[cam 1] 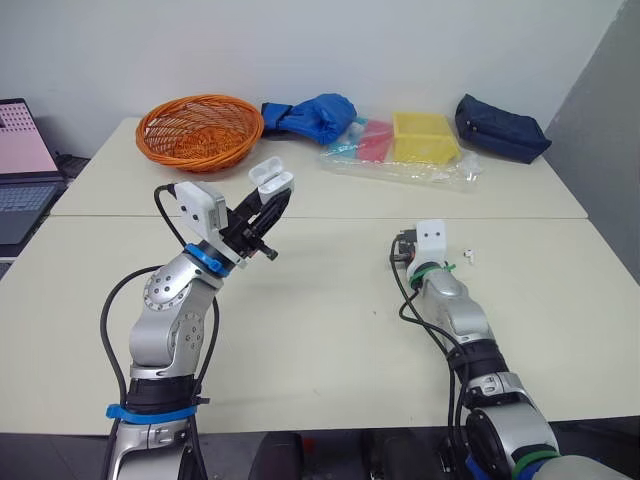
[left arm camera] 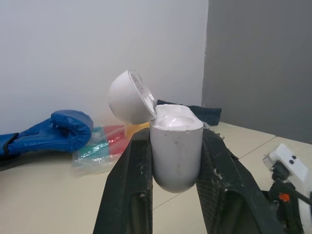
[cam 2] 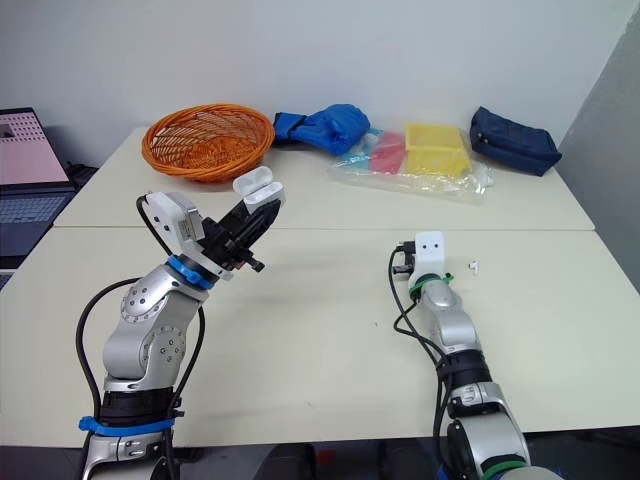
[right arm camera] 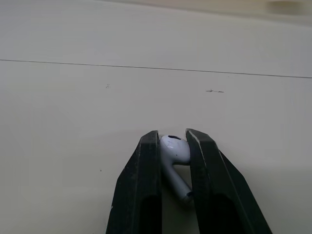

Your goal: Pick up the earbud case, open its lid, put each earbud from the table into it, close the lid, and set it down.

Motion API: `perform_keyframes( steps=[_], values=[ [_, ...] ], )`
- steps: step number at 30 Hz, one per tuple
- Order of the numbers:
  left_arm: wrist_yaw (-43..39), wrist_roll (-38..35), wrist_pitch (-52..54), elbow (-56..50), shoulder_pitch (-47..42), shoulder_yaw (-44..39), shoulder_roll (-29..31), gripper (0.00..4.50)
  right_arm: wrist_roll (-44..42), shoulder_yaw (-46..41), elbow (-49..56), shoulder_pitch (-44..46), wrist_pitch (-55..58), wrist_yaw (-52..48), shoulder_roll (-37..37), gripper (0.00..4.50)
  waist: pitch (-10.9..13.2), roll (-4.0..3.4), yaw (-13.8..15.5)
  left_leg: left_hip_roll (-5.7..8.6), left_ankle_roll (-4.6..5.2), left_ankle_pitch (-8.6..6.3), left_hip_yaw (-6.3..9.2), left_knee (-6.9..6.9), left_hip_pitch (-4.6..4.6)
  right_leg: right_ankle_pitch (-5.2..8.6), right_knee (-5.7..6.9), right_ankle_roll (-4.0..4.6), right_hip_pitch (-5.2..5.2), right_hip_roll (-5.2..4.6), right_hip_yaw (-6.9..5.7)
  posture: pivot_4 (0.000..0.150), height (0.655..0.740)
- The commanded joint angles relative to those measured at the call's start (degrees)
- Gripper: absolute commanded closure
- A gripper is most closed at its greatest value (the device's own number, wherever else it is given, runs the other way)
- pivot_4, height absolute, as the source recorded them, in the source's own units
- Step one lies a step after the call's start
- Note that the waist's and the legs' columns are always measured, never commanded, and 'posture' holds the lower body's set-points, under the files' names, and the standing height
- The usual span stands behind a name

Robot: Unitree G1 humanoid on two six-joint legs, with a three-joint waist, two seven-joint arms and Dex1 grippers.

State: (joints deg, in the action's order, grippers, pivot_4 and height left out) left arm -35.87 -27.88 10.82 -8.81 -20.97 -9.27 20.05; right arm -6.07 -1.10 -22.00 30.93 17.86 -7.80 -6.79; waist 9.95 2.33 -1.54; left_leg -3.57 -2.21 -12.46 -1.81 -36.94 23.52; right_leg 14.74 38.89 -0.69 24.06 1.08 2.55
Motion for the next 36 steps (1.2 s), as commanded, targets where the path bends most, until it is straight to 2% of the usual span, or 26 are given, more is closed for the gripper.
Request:
perform_keyframes(
  steps=[1, 4, 7, 9, 15, 23, 30, 36],
  values=[
    [-0.8, -0.8, -0.6, -2.6, 1.0, -0.5, 0.8, 3.71, -3.9, 3.6, 12.1, -3.1, 5.8, -17.2, -9.3, 4.09, 0.0, -0.04, 0.0, 0.01, 0.00, 0.00, 0.01, 0.02, 0.06, 0.01, -0.02, -0.01, 0.03, -0.03, -0.02, 0.150, 0.7400],
    [-2.2, -1.3, -0.6, -3.7, 3.9, 0.1, 0.8, 3.71, -8.5, 5.4, 22.3, -5.3, 8.9, -35.8, -24.0, 4.09, 0.1, -0.20, -0.1, 0.02, 0.00, -0.01, -0.02, 0.03, 0.22, 0.03, -0.13, -0.06, 0.16, -0.05, -0.05, 0.150, 0.7400],
    [-3.7, -0.9, -1.4, -4.2, 5.6, 1.2, 0.9, 3.71, -10.0, 5.2, 24.0, -6.7, 9.5, -47.5, -35.6, 4.09, 0.1, -0.23, -0.2, 0.01, 0.02, -0.02, 0.00, 0.03, 0.22, 0.04, -0.17, -0.06, 0.16, -0.04, -0.09, 0.150, 0.7400],
    [-4.1, -0.9, -1.7, -4.5, 6.1, 1.5, 0.8, 3.71, -11.0, 5.2, 24.0, -7.4, 9.5, -52.4, -40.5, 4.09, 0.1, -0.20, -0.1, 0.00, 0.02, -0.02, 0.07, 0.05, 0.19, 0.05, -0.18, -0.03, 0.12, -0.01, -0.12, 0.150, 0.7400],
    [-3.7, -0.9, -1.6, -5.1, 6.6, 2.5, -0.6, 3.71, -3.6, 7.3, 11.6, -8.0, -4.8, -64.6, -52.7, 4.09, 0.2, -0.25, -0.2, 0.03, 0.02, -0.02, -0.03, 0.01, -0.02, 0.07, -0.01, 0.01, 0.07, 0.04, -0.08, 0.150, 0.7400],
    [-3.4, -0.7, -1.6, -6.3, 7.8, 2.6, -0.4, 3.71, 6.1, 11.2, -1.4, -6.9, -18.0, -69.0, -57.9, 4.09, 0.2, -0.25, -0.4, 0.02, 0.02, -0.02, -0.18, 0.04, -0.09, 0.07, 0.00, 0.00, 0.08, 0.04, -0.02, 0.150, 0.7400],
    [-2.8, -0.9, -0.9, -7.9, 8.7, 2.8, -0.4, 3.71, 11.4, 12.2, -1.6, -8.3, -19.2, -68.4, -59.7, 4.09, 0.2, -0.26, -0.2, 0.05, 0.01, -0.02, -0.18, -0.03, -0.12, 0.06, 0.02, -0.01, 0.02, -0.01, -0.03, 0.150, 0.7400],
    [-2.2, -1.0, -0.5, -8.6, 8.8, 3.1, -0.4, 3.71, 12.4, 11.3, -1.0, -9.3, -18.9, -66.0, -58.6, 4.09, 0.2, -0.24, -0.2, 0.07, 0.01, -0.02, -0.18, -0.04, -0.18, 0.05, 0.01, -0.02, -0.05, -0.04, -0.03, 0.150, 0.7400]
  ],
)
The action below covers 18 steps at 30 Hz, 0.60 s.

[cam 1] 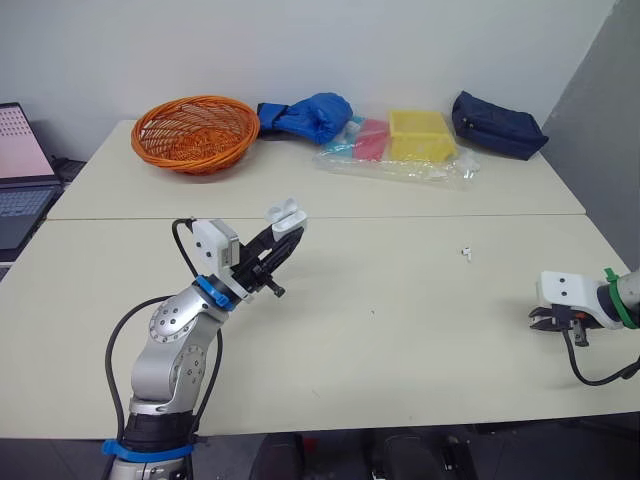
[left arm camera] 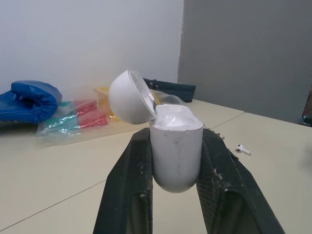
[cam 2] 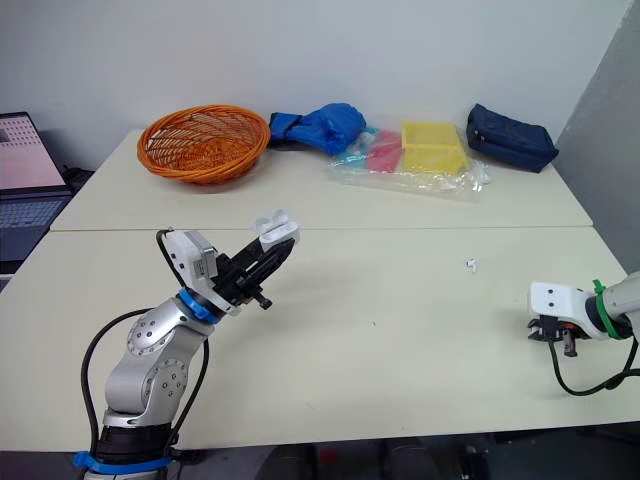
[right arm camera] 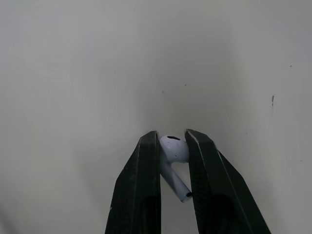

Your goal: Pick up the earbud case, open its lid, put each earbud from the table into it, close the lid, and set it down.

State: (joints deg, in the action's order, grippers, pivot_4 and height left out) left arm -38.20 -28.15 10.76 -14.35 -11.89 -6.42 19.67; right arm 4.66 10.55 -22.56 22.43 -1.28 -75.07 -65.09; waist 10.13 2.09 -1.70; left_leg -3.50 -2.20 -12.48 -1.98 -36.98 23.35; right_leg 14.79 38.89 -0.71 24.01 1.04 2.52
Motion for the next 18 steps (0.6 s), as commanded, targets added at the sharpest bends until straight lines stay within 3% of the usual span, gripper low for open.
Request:
perform_keyframes(
  steps=[1, 2, 6, 18],
  values=[
    [0.1, -0.7, -0.5, -3.1, -0.2, 0.3, 0.0, 3.71, 1.7, -0.4, -0.7, -0.8, 0.4, 1.4, -0.2, 4.09, 0.0, 0.00, 0.0, 0.00, 0.00, 0.00, -0.02, 0.00, -0.02, -0.01, 0.00, -0.01, -0.01, 0.00, 0.01, 0.150, 0.7400],
    [0.1, -0.7, -0.4, -3.1, -0.2, 0.3, 0.1, 3.71, 1.7, -0.4, -0.8, -0.8, 0.5, 1.5, -0.1, 4.09, 0.0, 0.00, 0.0, 0.00, 0.00, 0.00, -0.02, -0.01, -0.05, -0.01, 0.00, -0.02, -0.04, 0.00, 0.02, 0.150, 0.7400],
    [0.2, -0.8, -0.1, -3.3, -0.3, 0.0, 0.3, 3.71, 1.7, -0.9, -1.5, -1.4, -0.1, 1.8, -0.4, 2.77, 0.0, 0.01, 0.0, 0.03, -0.01, 0.00, -0.02, 0.01, -0.43, 0.03, -0.04, 0.04, -0.44, -0.05, 0.01, 0.150, 0.7400],
    [0.1, -1.0, 0.2, -3.0, -1.0, -0.1, 0.5, 3.71, 4.3, 0.1, -3.8, -0.1, -0.5, 1.3, -1.9, 2.77, 0.0, 0.01, 0.1, 0.06, -0.01, 0.00, 0.00, -0.01, -0.48, 0.18, -0.06, 0.28, -0.55, -0.09, 0.00, 0.150, 0.7400]
  ],
)
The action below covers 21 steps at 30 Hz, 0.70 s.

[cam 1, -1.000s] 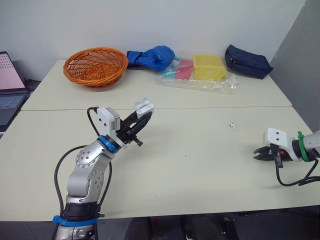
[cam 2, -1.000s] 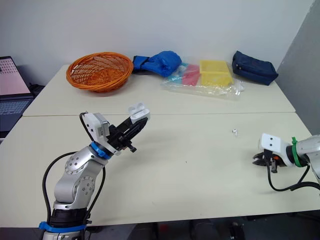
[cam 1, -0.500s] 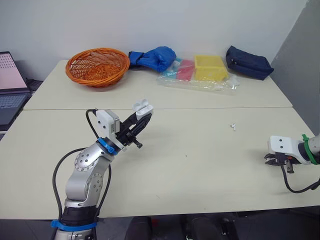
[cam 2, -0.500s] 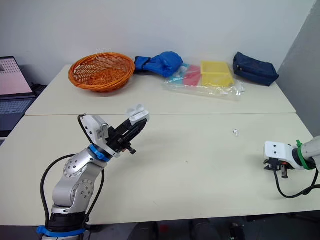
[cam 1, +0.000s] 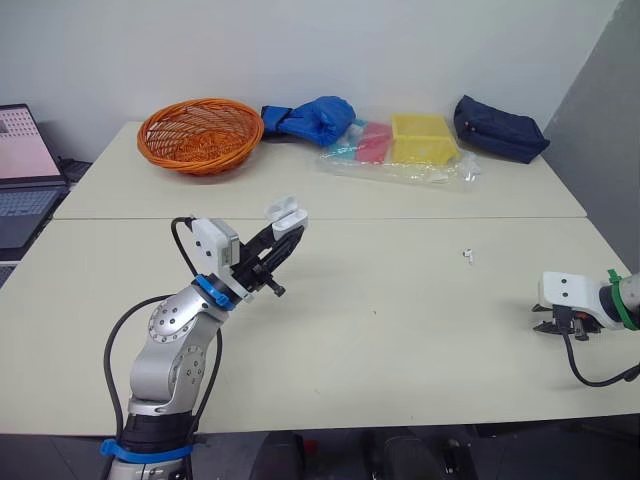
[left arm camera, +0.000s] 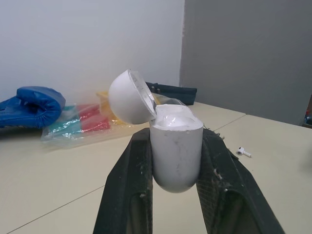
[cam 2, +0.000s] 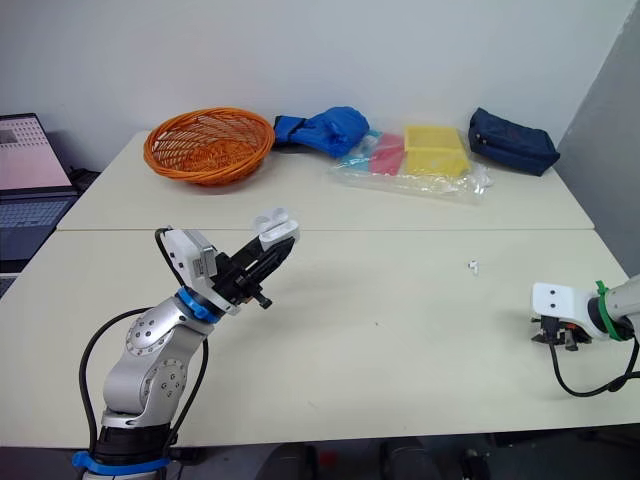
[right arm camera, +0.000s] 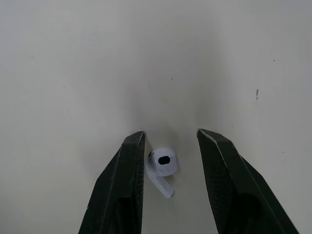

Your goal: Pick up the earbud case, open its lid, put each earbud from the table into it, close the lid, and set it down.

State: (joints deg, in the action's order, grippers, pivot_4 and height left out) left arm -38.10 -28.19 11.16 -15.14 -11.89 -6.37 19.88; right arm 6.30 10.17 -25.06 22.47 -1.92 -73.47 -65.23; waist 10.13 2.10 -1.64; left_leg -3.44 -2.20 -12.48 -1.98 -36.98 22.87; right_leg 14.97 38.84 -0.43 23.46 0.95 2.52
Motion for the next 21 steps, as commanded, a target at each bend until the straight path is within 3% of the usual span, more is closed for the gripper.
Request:
perform_keyframes(
  steps=[1, 21],
  values=[
    [-0.1, -0.9, -0.2, -2.1, -1.1, -0.2, 0.4, 3.71, 2.9, 0.6, -1.3, 0.0, -0.1, -0.4, -1.8, 2.77, 0.0, 0.00, 0.0, 0.00, 0.00, 0.00, 0.00, 0.00, 0.00, 0.00, 0.00, 0.00, 0.00, 0.00, 0.00, 0.150, 0.7400],
    [1.1, -0.5, -1.0, -1.9, -1.1, -0.1, -0.4, 3.71, 7.0, 3.0, 2.9, 2.0, -3.3, -2.0, -1.3, 2.77, 0.0, 0.00, 0.0, -0.02, 0.00, 0.00, 0.00, 0.02, -0.02, -0.03, 0.00, -0.06, 0.01, 0.00, 0.00, 0.150, 0.7400]
  ],
)
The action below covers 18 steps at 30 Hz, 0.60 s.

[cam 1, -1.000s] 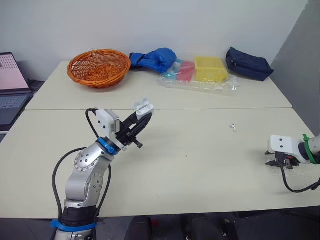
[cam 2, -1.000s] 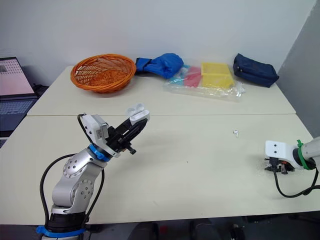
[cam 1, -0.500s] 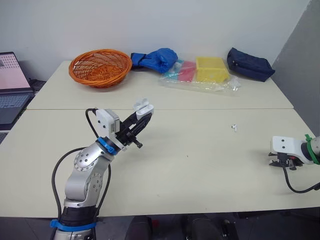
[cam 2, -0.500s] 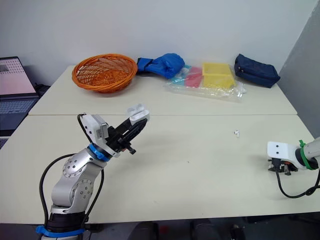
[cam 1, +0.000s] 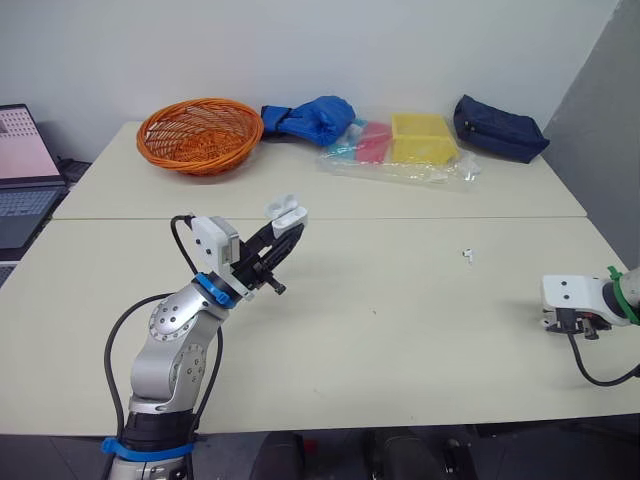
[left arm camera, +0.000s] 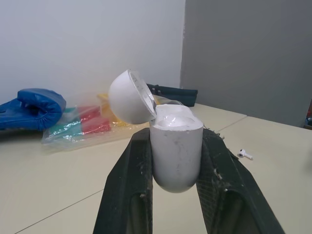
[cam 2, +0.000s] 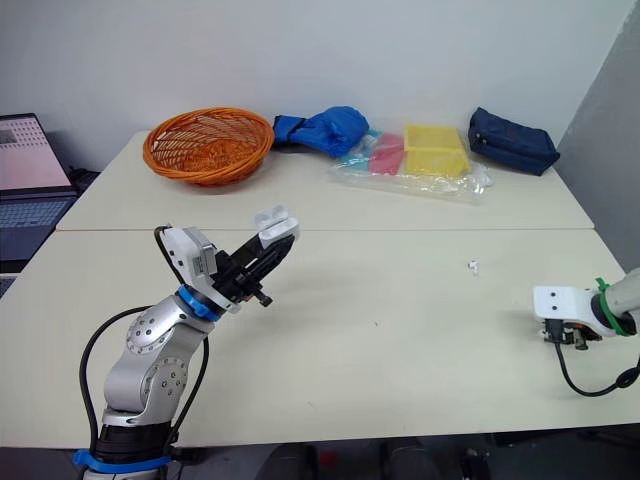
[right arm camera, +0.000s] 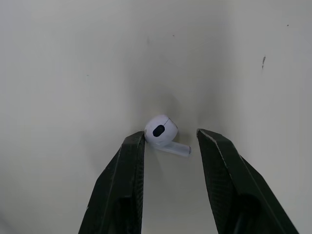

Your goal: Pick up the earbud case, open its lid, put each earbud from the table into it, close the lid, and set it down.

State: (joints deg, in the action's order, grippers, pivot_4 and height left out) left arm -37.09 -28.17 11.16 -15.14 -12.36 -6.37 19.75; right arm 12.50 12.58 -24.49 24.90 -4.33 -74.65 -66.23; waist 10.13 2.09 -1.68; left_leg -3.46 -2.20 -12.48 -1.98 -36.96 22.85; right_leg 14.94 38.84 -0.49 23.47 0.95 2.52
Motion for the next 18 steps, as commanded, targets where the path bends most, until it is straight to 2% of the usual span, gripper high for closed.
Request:
perform_keyframes(
  steps=[1, 9, 18],
  values=[
    [0.2, -0.5, -1.1, -1.9, -0.5, -0.1, -0.4, 3.71, 1.0, 0.8, 3.2, -0.6, -1.4, -1.0, -0.3, 2.77, 0.0, 0.00, 0.0, -0.01, 0.00, 0.00, 0.01, 0.01, 0.00, -0.02, 0.01, -0.03, 0.00, 0.01, 0.00, 0.150, 0.7400],
    [0.8, 0.0, -1.6, -2.6, 0.8, 0.4, -1.2, 3.71, 2.8, 1.1, 6.2, -1.8, -5.4, -1.1, -0.4, 2.77, 0.0, 0.00, 0.0, -0.05, 0.00, 0.00, 0.07, 0.06, -0.02, -0.02, 0.03, -0.04, 0.00, 0.04, -0.01, 0.150, 0.7400],
    [0.5, -0.1, -1.6, -1.7, -0.3, 0.0, -0.8, 3.71, 6.0, 2.1, 1.8, 0.1, -10.5, 1.0, 0.6, 2.77, 0.0, 0.00, 0.0, -0.04, 0.00, 0.00, 0.07, 0.02, -0.03, 0.03, 0.04, 0.04, -0.01, 0.04, -0.01, 0.150, 0.7400]
  ],
)
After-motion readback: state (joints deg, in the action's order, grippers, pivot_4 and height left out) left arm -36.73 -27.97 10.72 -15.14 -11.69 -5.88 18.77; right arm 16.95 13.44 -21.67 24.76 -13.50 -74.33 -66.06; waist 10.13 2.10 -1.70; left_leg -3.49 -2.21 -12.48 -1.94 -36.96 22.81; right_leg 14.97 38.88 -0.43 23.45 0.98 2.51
